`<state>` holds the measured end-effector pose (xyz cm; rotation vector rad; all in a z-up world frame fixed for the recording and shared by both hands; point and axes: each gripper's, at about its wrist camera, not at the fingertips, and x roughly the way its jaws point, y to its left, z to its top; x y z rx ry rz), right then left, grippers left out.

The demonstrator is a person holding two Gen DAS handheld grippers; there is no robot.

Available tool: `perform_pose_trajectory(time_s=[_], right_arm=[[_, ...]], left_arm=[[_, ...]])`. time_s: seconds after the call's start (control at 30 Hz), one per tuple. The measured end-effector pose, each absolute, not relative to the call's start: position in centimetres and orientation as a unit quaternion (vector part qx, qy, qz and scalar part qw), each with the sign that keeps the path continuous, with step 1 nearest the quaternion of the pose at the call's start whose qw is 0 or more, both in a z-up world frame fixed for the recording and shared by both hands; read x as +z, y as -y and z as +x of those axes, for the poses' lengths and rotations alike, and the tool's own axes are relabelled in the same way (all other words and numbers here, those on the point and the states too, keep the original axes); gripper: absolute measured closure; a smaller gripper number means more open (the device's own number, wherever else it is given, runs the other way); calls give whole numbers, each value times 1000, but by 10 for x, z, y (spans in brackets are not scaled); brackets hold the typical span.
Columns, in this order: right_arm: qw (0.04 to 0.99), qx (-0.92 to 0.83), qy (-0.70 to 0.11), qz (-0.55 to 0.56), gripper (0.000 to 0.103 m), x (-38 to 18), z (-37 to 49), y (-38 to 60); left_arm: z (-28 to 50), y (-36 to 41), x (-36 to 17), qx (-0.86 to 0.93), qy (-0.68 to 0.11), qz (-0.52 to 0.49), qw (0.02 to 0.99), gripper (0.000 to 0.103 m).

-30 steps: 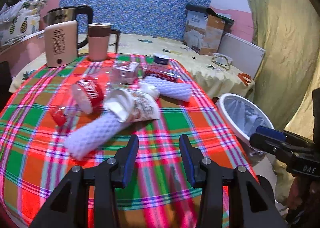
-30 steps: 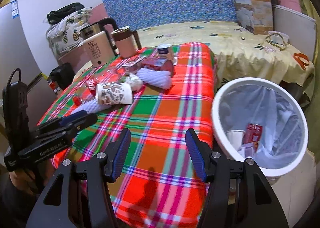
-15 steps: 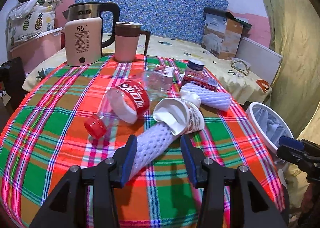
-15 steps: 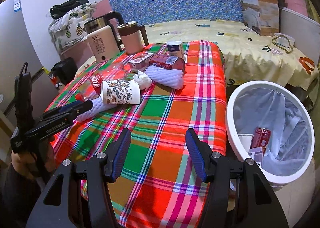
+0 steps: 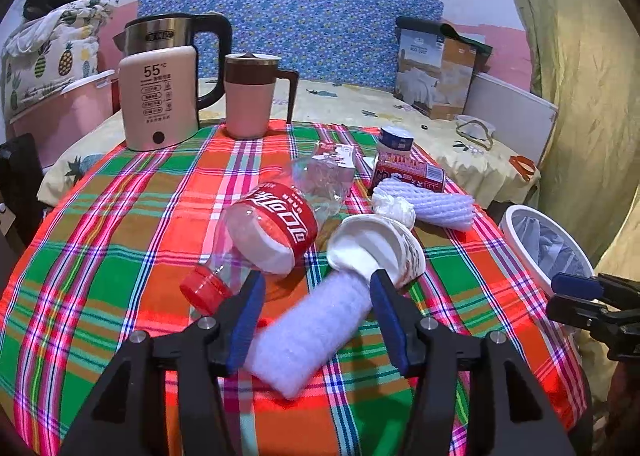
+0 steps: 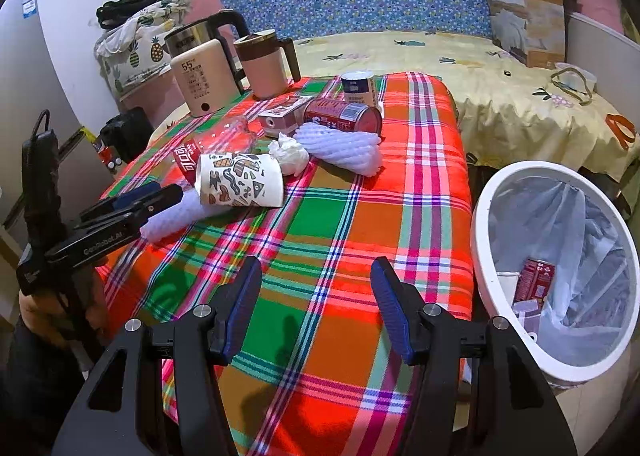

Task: Collect trash
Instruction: 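Grasp the white foam net sleeve with the left tool while the right tool approaches the patterned paper cup, then lift the foam sleeve with the left tool while the right tool grasps the patterned paper cup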

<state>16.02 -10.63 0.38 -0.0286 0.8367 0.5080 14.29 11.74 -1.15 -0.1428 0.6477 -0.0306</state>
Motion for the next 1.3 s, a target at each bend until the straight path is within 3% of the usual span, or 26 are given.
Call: perform_pose_trajectory(time_s=[0.33,0.53,0.8,0.9,1.03,1.1,1.2,1.3], right_arm=[[881,251,-400,-17,44,5,166,98],[880,266,-392,-26,44,8,172,81],[873,296,-384,-47,45,6,182,47],[871,302,-383,-53,50,4,187,36],[870,306,-382,-60,51,3,192,25],[869,306,-382,-65,53,2,195,20],[868,307,-383,-72,61,-2,200,13],[867,310,-383,-76,80,-4,201,8]], left_arm=[[150,-104,-27,-58,-353,-70,931,45],[144,-106,-26,-50,-353,-95,930,65],[141,-100,-29,-42,-353,-73,932,69],[142,-98,-30,-40,-353,-66,932,68],[142,-97,-31,-46,-352,-64,933,58],[143,-97,-31,-47,-352,-64,933,57],[143,-98,-31,-48,-352,-67,933,57],[145,-98,-32,-44,-354,-68,932,57]])
